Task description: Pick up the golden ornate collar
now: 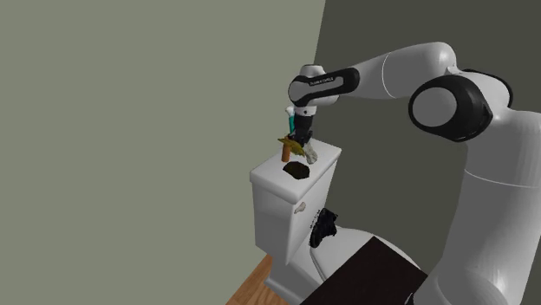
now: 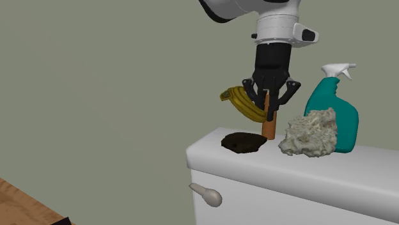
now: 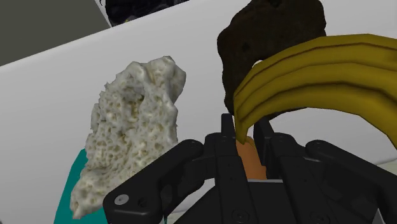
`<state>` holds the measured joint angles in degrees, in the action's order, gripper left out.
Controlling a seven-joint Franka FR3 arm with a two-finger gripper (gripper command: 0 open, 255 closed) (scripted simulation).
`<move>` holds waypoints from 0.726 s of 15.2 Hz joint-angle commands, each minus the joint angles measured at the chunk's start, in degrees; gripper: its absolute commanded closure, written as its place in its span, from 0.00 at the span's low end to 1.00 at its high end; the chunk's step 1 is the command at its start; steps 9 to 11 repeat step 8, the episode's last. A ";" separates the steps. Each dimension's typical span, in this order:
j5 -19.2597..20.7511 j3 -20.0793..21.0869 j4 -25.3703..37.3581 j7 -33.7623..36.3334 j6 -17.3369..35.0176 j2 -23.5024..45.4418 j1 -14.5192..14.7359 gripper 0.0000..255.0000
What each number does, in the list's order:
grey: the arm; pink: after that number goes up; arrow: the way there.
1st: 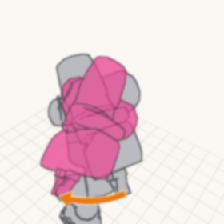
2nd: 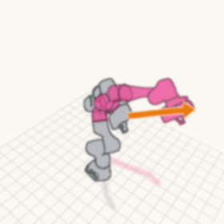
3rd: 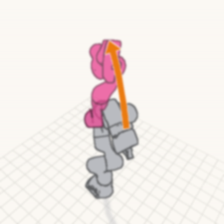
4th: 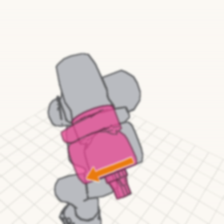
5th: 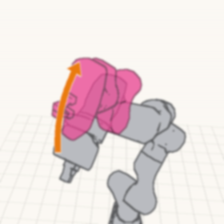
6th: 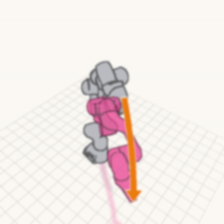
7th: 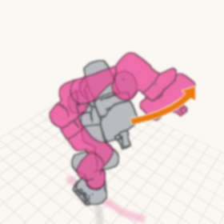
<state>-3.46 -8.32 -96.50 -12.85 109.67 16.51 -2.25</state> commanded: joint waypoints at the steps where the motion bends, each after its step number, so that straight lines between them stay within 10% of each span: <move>1: 0.08 -0.02 1.05 0.07 -1.42 -0.36 0.00 1.00; 11: 0.24 -0.08 4.08 0.22 -5.13 -1.04 -0.02 1.00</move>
